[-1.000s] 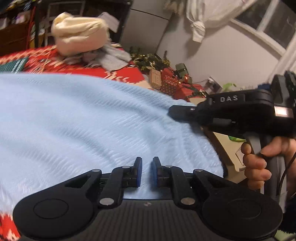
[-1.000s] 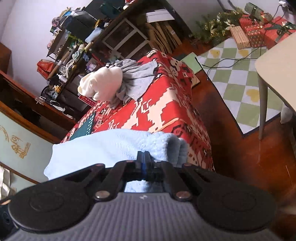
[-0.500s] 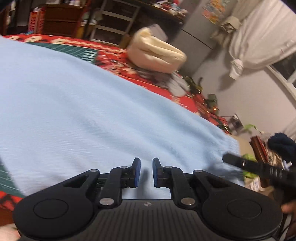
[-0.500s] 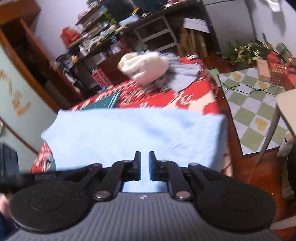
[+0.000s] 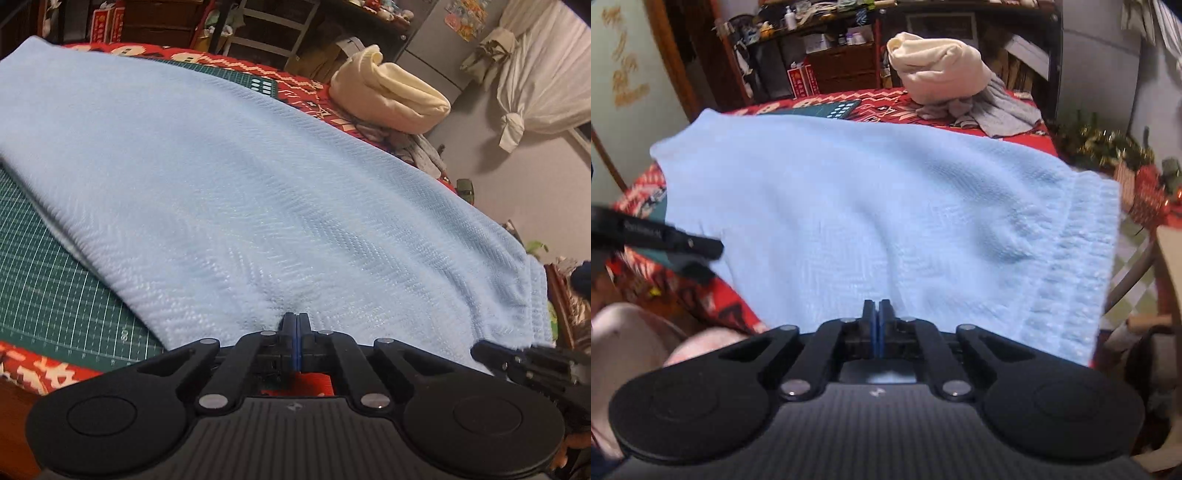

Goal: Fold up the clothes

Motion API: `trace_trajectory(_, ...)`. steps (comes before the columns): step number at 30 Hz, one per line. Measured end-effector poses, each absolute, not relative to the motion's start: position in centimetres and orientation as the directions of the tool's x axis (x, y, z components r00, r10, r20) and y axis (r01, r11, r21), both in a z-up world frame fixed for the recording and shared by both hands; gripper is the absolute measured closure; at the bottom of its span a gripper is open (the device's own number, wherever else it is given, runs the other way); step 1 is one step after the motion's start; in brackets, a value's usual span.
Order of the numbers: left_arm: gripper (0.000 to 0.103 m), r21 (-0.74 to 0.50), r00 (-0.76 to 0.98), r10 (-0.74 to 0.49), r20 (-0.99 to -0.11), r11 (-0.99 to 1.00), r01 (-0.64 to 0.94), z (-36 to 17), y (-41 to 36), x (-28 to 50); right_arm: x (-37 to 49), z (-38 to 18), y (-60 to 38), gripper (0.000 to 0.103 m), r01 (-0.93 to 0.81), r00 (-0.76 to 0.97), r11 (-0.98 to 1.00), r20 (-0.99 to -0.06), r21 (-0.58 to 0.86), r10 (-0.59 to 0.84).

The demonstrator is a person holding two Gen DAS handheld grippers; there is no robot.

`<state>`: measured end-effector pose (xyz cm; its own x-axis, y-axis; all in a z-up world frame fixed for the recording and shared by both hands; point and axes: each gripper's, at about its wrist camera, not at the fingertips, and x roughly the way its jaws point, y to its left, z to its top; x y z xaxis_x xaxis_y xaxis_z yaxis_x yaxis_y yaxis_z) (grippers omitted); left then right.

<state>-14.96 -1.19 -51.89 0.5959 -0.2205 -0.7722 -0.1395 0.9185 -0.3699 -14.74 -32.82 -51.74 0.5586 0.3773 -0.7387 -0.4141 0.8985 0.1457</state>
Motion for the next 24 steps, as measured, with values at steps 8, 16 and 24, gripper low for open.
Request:
trace_trajectory(8,0.099,-0.371,0.686,-0.245,-0.685,0.928,-0.039,-48.4,-2.4,-14.2,-15.1,-48.6,-35.9,0.098,-0.338,0.622,0.923,-0.694,0.181,0.364)
trace_trajectory(16,0.099,-0.317,0.631,-0.197,-0.750,0.945,-0.081,-51.5,-1.8,-12.0,-7.1,-47.4,-37.7,0.094,-0.265,0.668,0.960,-0.701,0.088,0.249)
trace_trajectory(24,0.100,-0.248,0.636,-0.172,-0.752,0.968,-0.032,-51.5,-1.9,-13.3,-2.5,-51.2,-41.4,0.103,-0.203,0.609,0.959,-0.741,0.197,0.282)
